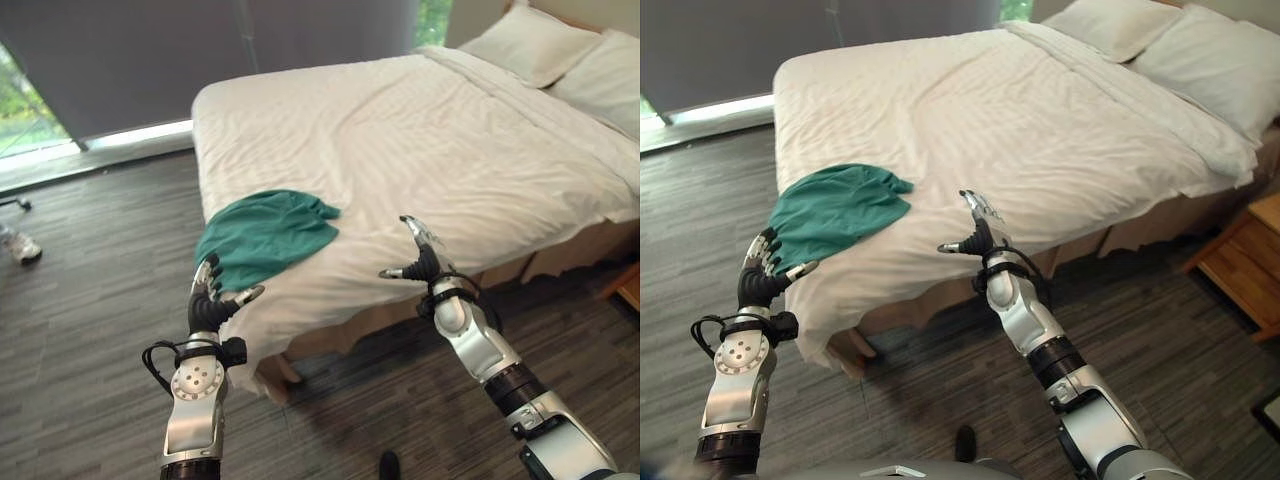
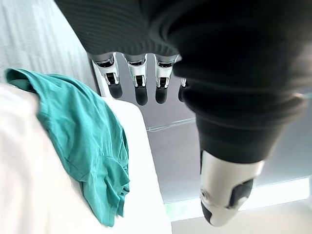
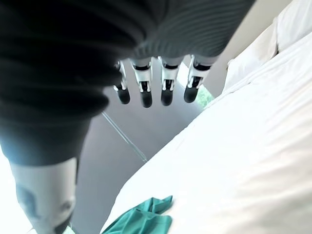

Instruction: Pick up bed clothes into laundry basket.

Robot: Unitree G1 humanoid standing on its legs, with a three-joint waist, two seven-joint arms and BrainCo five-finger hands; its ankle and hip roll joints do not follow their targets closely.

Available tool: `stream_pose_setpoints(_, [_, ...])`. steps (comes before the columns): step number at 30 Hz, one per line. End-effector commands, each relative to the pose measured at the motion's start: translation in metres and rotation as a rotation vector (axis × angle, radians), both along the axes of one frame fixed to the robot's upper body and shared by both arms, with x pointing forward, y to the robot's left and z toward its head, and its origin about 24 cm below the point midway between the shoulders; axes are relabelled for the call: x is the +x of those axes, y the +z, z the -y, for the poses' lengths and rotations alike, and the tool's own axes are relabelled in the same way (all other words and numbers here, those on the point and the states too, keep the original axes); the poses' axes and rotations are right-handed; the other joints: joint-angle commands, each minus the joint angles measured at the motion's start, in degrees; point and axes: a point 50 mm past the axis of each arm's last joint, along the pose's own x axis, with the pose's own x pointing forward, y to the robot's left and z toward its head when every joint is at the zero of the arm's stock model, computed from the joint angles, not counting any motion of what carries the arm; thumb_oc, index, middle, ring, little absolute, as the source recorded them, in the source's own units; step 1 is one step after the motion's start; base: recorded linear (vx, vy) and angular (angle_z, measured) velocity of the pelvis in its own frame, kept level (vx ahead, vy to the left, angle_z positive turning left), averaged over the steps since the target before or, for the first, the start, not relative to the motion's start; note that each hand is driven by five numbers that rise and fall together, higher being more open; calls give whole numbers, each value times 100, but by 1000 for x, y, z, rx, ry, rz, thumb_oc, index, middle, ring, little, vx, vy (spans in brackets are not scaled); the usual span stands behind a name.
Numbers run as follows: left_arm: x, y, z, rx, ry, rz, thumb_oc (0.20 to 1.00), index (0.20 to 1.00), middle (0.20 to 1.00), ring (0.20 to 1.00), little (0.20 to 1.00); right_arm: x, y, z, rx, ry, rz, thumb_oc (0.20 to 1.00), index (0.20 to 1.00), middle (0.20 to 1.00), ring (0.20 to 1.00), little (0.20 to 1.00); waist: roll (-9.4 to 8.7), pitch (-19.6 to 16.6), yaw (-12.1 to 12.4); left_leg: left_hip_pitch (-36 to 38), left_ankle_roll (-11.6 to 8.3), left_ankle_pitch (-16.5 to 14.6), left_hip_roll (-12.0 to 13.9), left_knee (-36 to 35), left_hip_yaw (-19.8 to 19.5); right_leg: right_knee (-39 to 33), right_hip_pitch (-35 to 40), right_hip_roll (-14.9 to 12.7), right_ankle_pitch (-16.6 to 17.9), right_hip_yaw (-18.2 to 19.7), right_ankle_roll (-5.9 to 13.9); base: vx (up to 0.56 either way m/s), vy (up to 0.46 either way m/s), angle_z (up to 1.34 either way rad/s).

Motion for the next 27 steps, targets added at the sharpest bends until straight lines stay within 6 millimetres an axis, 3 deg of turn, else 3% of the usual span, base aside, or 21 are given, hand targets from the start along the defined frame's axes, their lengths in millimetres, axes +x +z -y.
stream_pose_setpoints(1, [3,22,-12,73,54,128,1000,1000,1000,1000,1000,17,29,-15,-42,0,178,1000,1000,1000,1000,1000,-383,147,61,-172,-436,-928,177,1100,552,-351,408,-881,-245,-644,382,-25,-95,104])
stream_pose_setpoints(2, [9,15,-4,46,33,111,1000,1000,1000,1000,1000,25,31,-15,-82,-27,192,1000,1000,1000,1000,1000,-413,165,-6,-188,-503,-825,543,1113,1198,-351,468,-998,-318,-945,455,35,-57,122])
stream_pose_setpoints(3, [10,10,0,33,20,98,1000,1000,1000,1000,1000,27,30,-17,-93,-27,187,1000,1000,1000,1000,1000,-424,176,-21,-206,-503,-788,650,1109,1452,-351,537,-1011,-348,-1051,463,67,-63,128])
stream_pose_setpoints(7, [12,9,4,16,-30,106,1000,1000,1000,1000,1000,34,31,-21,-113,-38,175,1000,1000,1000,1000,1000,-389,231,-52,-120,-576,-441,929,710,1880,-351,712,-1015,-430,-1316,510,63,4,68])
stream_pose_setpoints(8, [14,8,8,7,-75,101,1000,1000,1000,1000,1000,39,33,-23,-147,-30,165,1000,1000,1000,1000,1000,-311,241,-108,67,-618,-216,1073,347,2132,-351,818,-1018,-506,-1527,565,106,90,47])
stream_pose_setpoints(9, [14,6,10,6,-102,93,1000,1000,1000,1000,1000,42,35,-25,-144,-25,150,1000,1000,1000,1000,1000,-251,223,-111,188,-659,-223,1069,109,2146,-351,847,-1015,-551,-1603,627,124,130,14])
stream_pose_setpoints(11, [12,4,10,-10,-150,83,1000,1000,1000,1000,1000,48,46,-18,-120,-37,130,1000,1000,1000,1000,1000,-151,243,-169,351,-602,88,918,-510,2185,-351,873,-967,-541,-1681,669,42,131,59])
stream_pose_setpoints(14, [36,28,4,6,-145,123,1000,1000,1000,1000,1000,53,53,-20,-86,-45,117,1000,1000,1000,1000,1000,-25,236,-120,189,-639,362,945,-748,2042,-351,870,-1084,-573,-1655,776,71,250,51])
stream_pose_setpoints(16, [37,23,2,-13,-163,77,1000,1000,1000,1000,1000,54,54,-21,-92,-42,128,1000,1000,1000,1000,1000,13,196,-104,169,-612,273,972,-754,1940,-351,968,-1141,-639,-1746,819,129,198,13])
stream_pose_setpoints(19, [56,25,22,-46,-246,53,1000,1000,1000,1000,1000,60,46,-26,-166,-74,91,1000,1000,1000,1000,1000,-77,118,-46,183,-552,164,878,-754,1746,-351,1363,-1213,-668,-1991,958,161,115,43])
stream_pose_setpoints(20, [79,40,39,-49,-303,72,1000,1000,1000,1000,1000,66,55,-44,-178,-54,89,1000,1000,1000,1000,1000,-123,251,-87,145,-502,144,864,-754,1607,336,1150,-1341,-582,-1826,1105,60,42,90])
stream_pose_setpoints(21, [80,41,39,-47,-303,77,1000,1000,1000,1000,1000,66,57,-45,-177,-54,93,1000,1000,1000,1000,1000,-128,259,-81,120,-494,162,865,-754,1615,376,1099,-1347,-587,-1810,1095,-67,53,98])
stream_pose_setpoints(22, [93,50,46,-45,-314,92,1000,1000,1000,1000,1000,71,68,-54,-188,-51,110,1000,1000,1000,1000,1000,-126,352,-99,21,-456,176,883,-754,1605,885,616,-1354,-560,-1533,1116,-136,100,63])
stream_pose_setpoints(23, [115,67,64,-22,-371,110,1000,1000,1000,1000,1000,77,87,-68,-200,-45,142,1000,1000,1000,1000,1000,-122,461,-160,-100,-432,144,881,-754,1595,967,-21,-1087,-673,-931,992,-125,104,23])
stream_pose_setpoints(25, [131,80,93,-23,-453,116,1000,1000,1000,1000,1000,81,107,-73,-232,-52,182,1000,1000,1000,1000,1000,-175,516,-303,-197,-461,63,792,-754,1449,400,-478,-810,-487,-215,854,47,41,-16])
stream_pose_setpoints(27, [139,87,118,-46,-528,115,1000,1000,1000,1000,1000,86,123,-71,-252,-89,205,1000,1000,1000,1000,1000,-197,551,-441,-216,-471,-31,657,-754,1255,-289,-678,-734,-175,261,868,176,0,68])
